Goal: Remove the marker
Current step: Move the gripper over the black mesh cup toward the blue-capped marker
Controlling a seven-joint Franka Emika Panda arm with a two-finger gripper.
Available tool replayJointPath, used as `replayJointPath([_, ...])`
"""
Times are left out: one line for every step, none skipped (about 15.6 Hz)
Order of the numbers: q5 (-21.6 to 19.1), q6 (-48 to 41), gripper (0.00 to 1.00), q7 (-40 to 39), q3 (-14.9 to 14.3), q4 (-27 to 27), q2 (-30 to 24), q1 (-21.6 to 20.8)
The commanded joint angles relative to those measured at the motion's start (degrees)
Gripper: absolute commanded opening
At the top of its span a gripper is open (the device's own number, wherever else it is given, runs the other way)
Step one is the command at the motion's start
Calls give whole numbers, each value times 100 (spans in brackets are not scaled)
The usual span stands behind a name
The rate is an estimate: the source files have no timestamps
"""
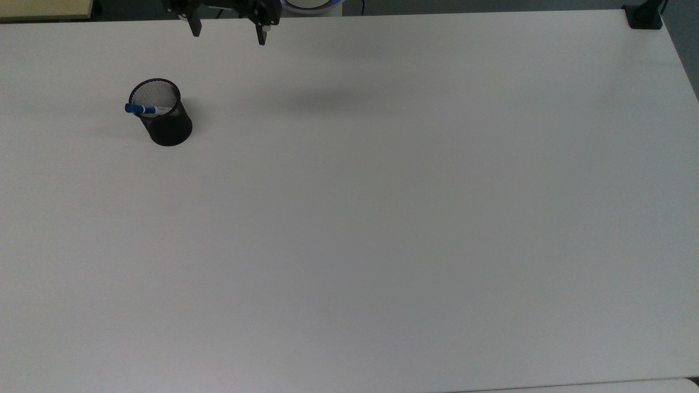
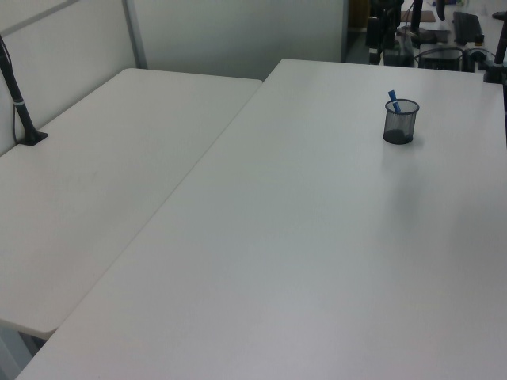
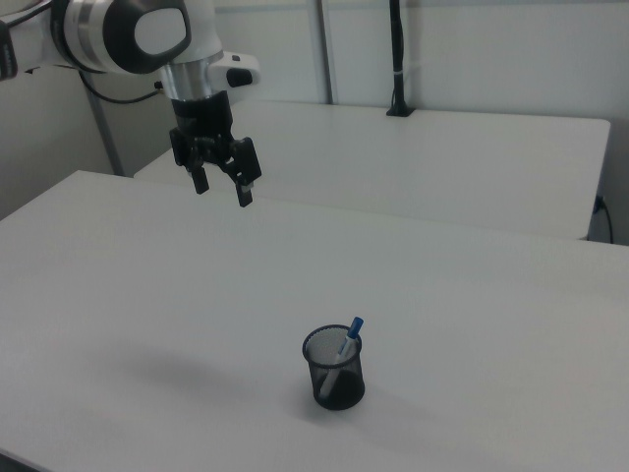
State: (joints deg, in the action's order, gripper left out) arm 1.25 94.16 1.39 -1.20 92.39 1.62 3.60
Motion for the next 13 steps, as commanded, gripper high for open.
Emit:
replayJointPath([7, -74, 100, -104, -108, 182, -337, -97])
replayJointPath([-2, -47, 100, -104, -108, 261, -381, -88])
replayJointPath([-2, 66, 100, -104, -108, 375, -443, -88])
replayJointPath([-2, 224, 100, -95, -108, 533, -530, -79])
replayJointPath([-2, 373, 100, -95, -108, 700, -618, -53])
replayJointPath([-11, 531, 100, -95, -117, 858, -671, -35])
replayJointPath([-11, 664, 100, -95, -117, 973, -680, -18])
replayJointPath([-11, 795, 100, -60, -117, 1044, -646, 26])
replayJointPath([-11, 892, 100, -42, -117, 1071, -584, 96])
replayJointPath([-11, 963, 100, -34, -117, 1106, -505, 166])
replayJointPath([-2, 1016, 100, -42, -160, 1193, -444, 237])
replayJointPath([-2, 1103, 100, -60, -283, 1272, -365, 246])
replayJointPath([-2, 1209, 100, -95, -475, 1316, -277, 246])
